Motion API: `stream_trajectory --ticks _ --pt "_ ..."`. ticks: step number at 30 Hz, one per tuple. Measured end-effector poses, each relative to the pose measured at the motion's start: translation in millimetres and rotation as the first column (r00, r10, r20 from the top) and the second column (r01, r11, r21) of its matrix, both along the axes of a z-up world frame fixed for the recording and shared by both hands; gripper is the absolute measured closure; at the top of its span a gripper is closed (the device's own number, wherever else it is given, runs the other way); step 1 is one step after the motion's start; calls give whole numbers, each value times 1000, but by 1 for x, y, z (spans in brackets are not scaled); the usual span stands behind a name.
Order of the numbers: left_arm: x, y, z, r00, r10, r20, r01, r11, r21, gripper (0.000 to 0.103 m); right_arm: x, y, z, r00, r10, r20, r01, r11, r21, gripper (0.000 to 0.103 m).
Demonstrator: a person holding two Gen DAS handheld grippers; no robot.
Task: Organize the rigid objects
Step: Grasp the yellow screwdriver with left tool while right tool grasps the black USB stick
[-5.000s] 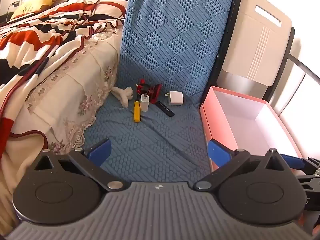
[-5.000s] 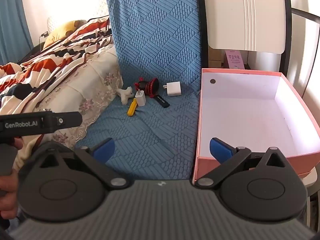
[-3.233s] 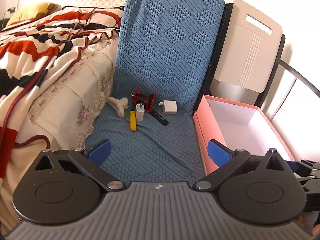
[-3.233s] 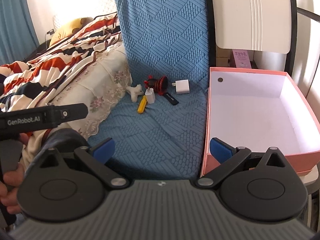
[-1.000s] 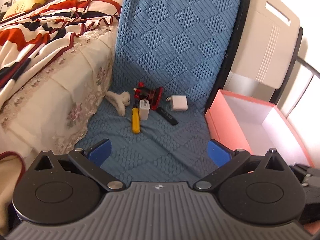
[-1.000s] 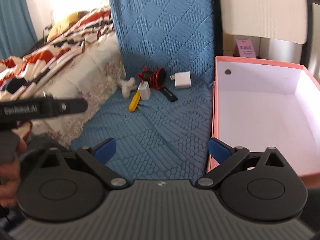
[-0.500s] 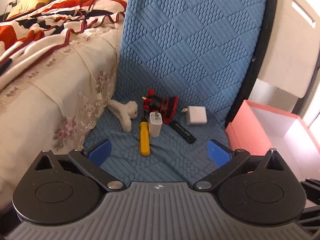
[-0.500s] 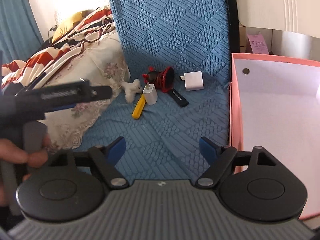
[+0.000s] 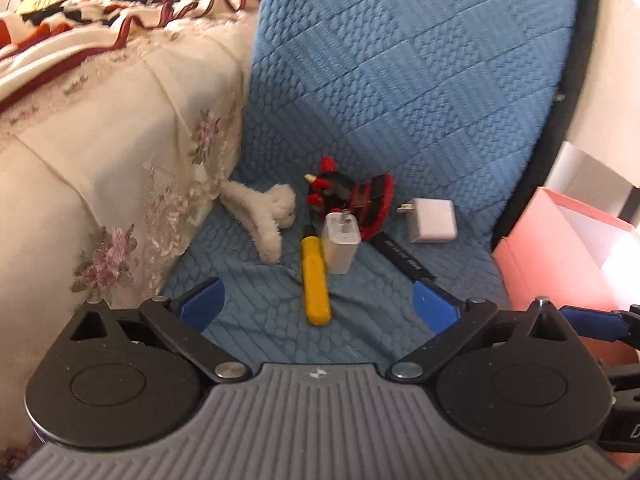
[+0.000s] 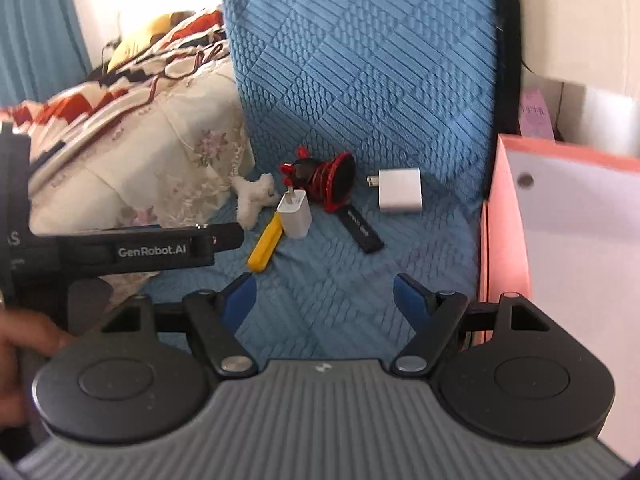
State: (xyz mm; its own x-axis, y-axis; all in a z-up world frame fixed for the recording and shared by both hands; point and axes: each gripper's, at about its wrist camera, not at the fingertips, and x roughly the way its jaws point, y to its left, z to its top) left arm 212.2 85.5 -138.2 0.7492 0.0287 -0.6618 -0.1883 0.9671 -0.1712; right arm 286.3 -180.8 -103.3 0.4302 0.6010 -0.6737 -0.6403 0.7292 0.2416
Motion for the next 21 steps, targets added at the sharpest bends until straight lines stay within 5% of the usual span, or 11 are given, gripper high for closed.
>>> stream_trajectory --ticks 7,16,21 --pt "24 9 -15 998 -15 -61 12 999 -43 17 39 19 -26 993 -9 -117 8 1000 -11 28" --pt "57 14 -39 990 -54 -127 31 984 -177 47 83 50 -56 992 9 -124 -21 995 -97 69" --pt "71 8 -52 981 -70 -178 42 986 -159 61 103 65 -68 992 25 -122 -38 993 -111 70"
